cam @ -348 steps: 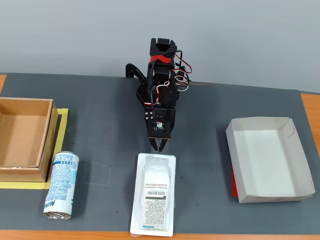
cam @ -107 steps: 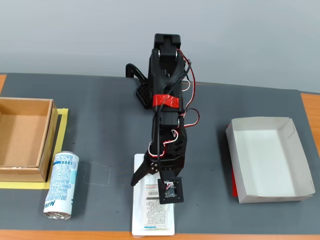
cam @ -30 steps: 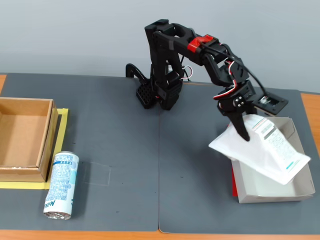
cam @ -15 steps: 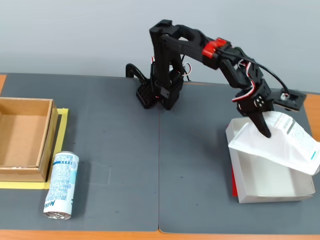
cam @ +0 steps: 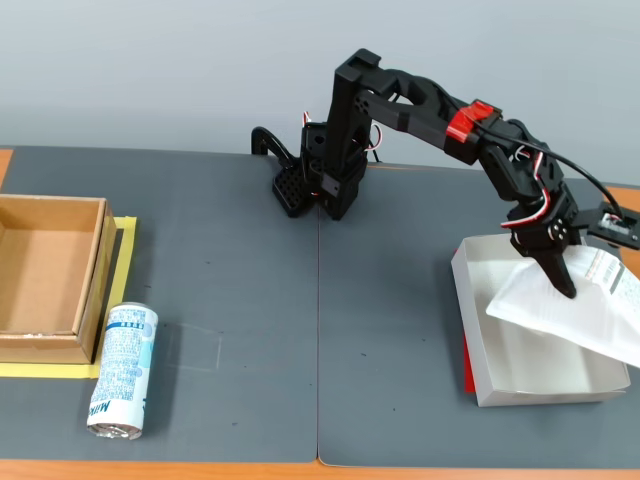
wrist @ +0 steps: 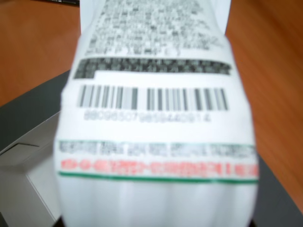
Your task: Pick the sandwich and put it in the gray box
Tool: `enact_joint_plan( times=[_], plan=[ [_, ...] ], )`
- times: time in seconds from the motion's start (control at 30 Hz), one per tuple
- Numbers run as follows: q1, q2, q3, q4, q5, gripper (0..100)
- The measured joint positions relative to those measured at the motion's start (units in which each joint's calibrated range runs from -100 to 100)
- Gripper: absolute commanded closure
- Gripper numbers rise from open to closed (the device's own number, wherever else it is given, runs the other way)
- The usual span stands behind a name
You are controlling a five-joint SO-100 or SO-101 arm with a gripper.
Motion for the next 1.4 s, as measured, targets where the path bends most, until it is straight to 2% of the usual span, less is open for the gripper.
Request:
enact_joint_plan(
  times=[0.4,0.7,0.87,0.97,1.4],
  plan=[
    [0.1,9.9,-9.1,-0.2,-0.1,98],
    [0.1,11.4,-10.1,-0.2,0.0,96],
    [0.1,11.4,-10.1,-0.2,0.0,77],
    [0.1,11.4,-10.1,-0.2,0.0,70],
    [0.1,11.4,-10.1,-0.2,-0.2,74]
  ],
)
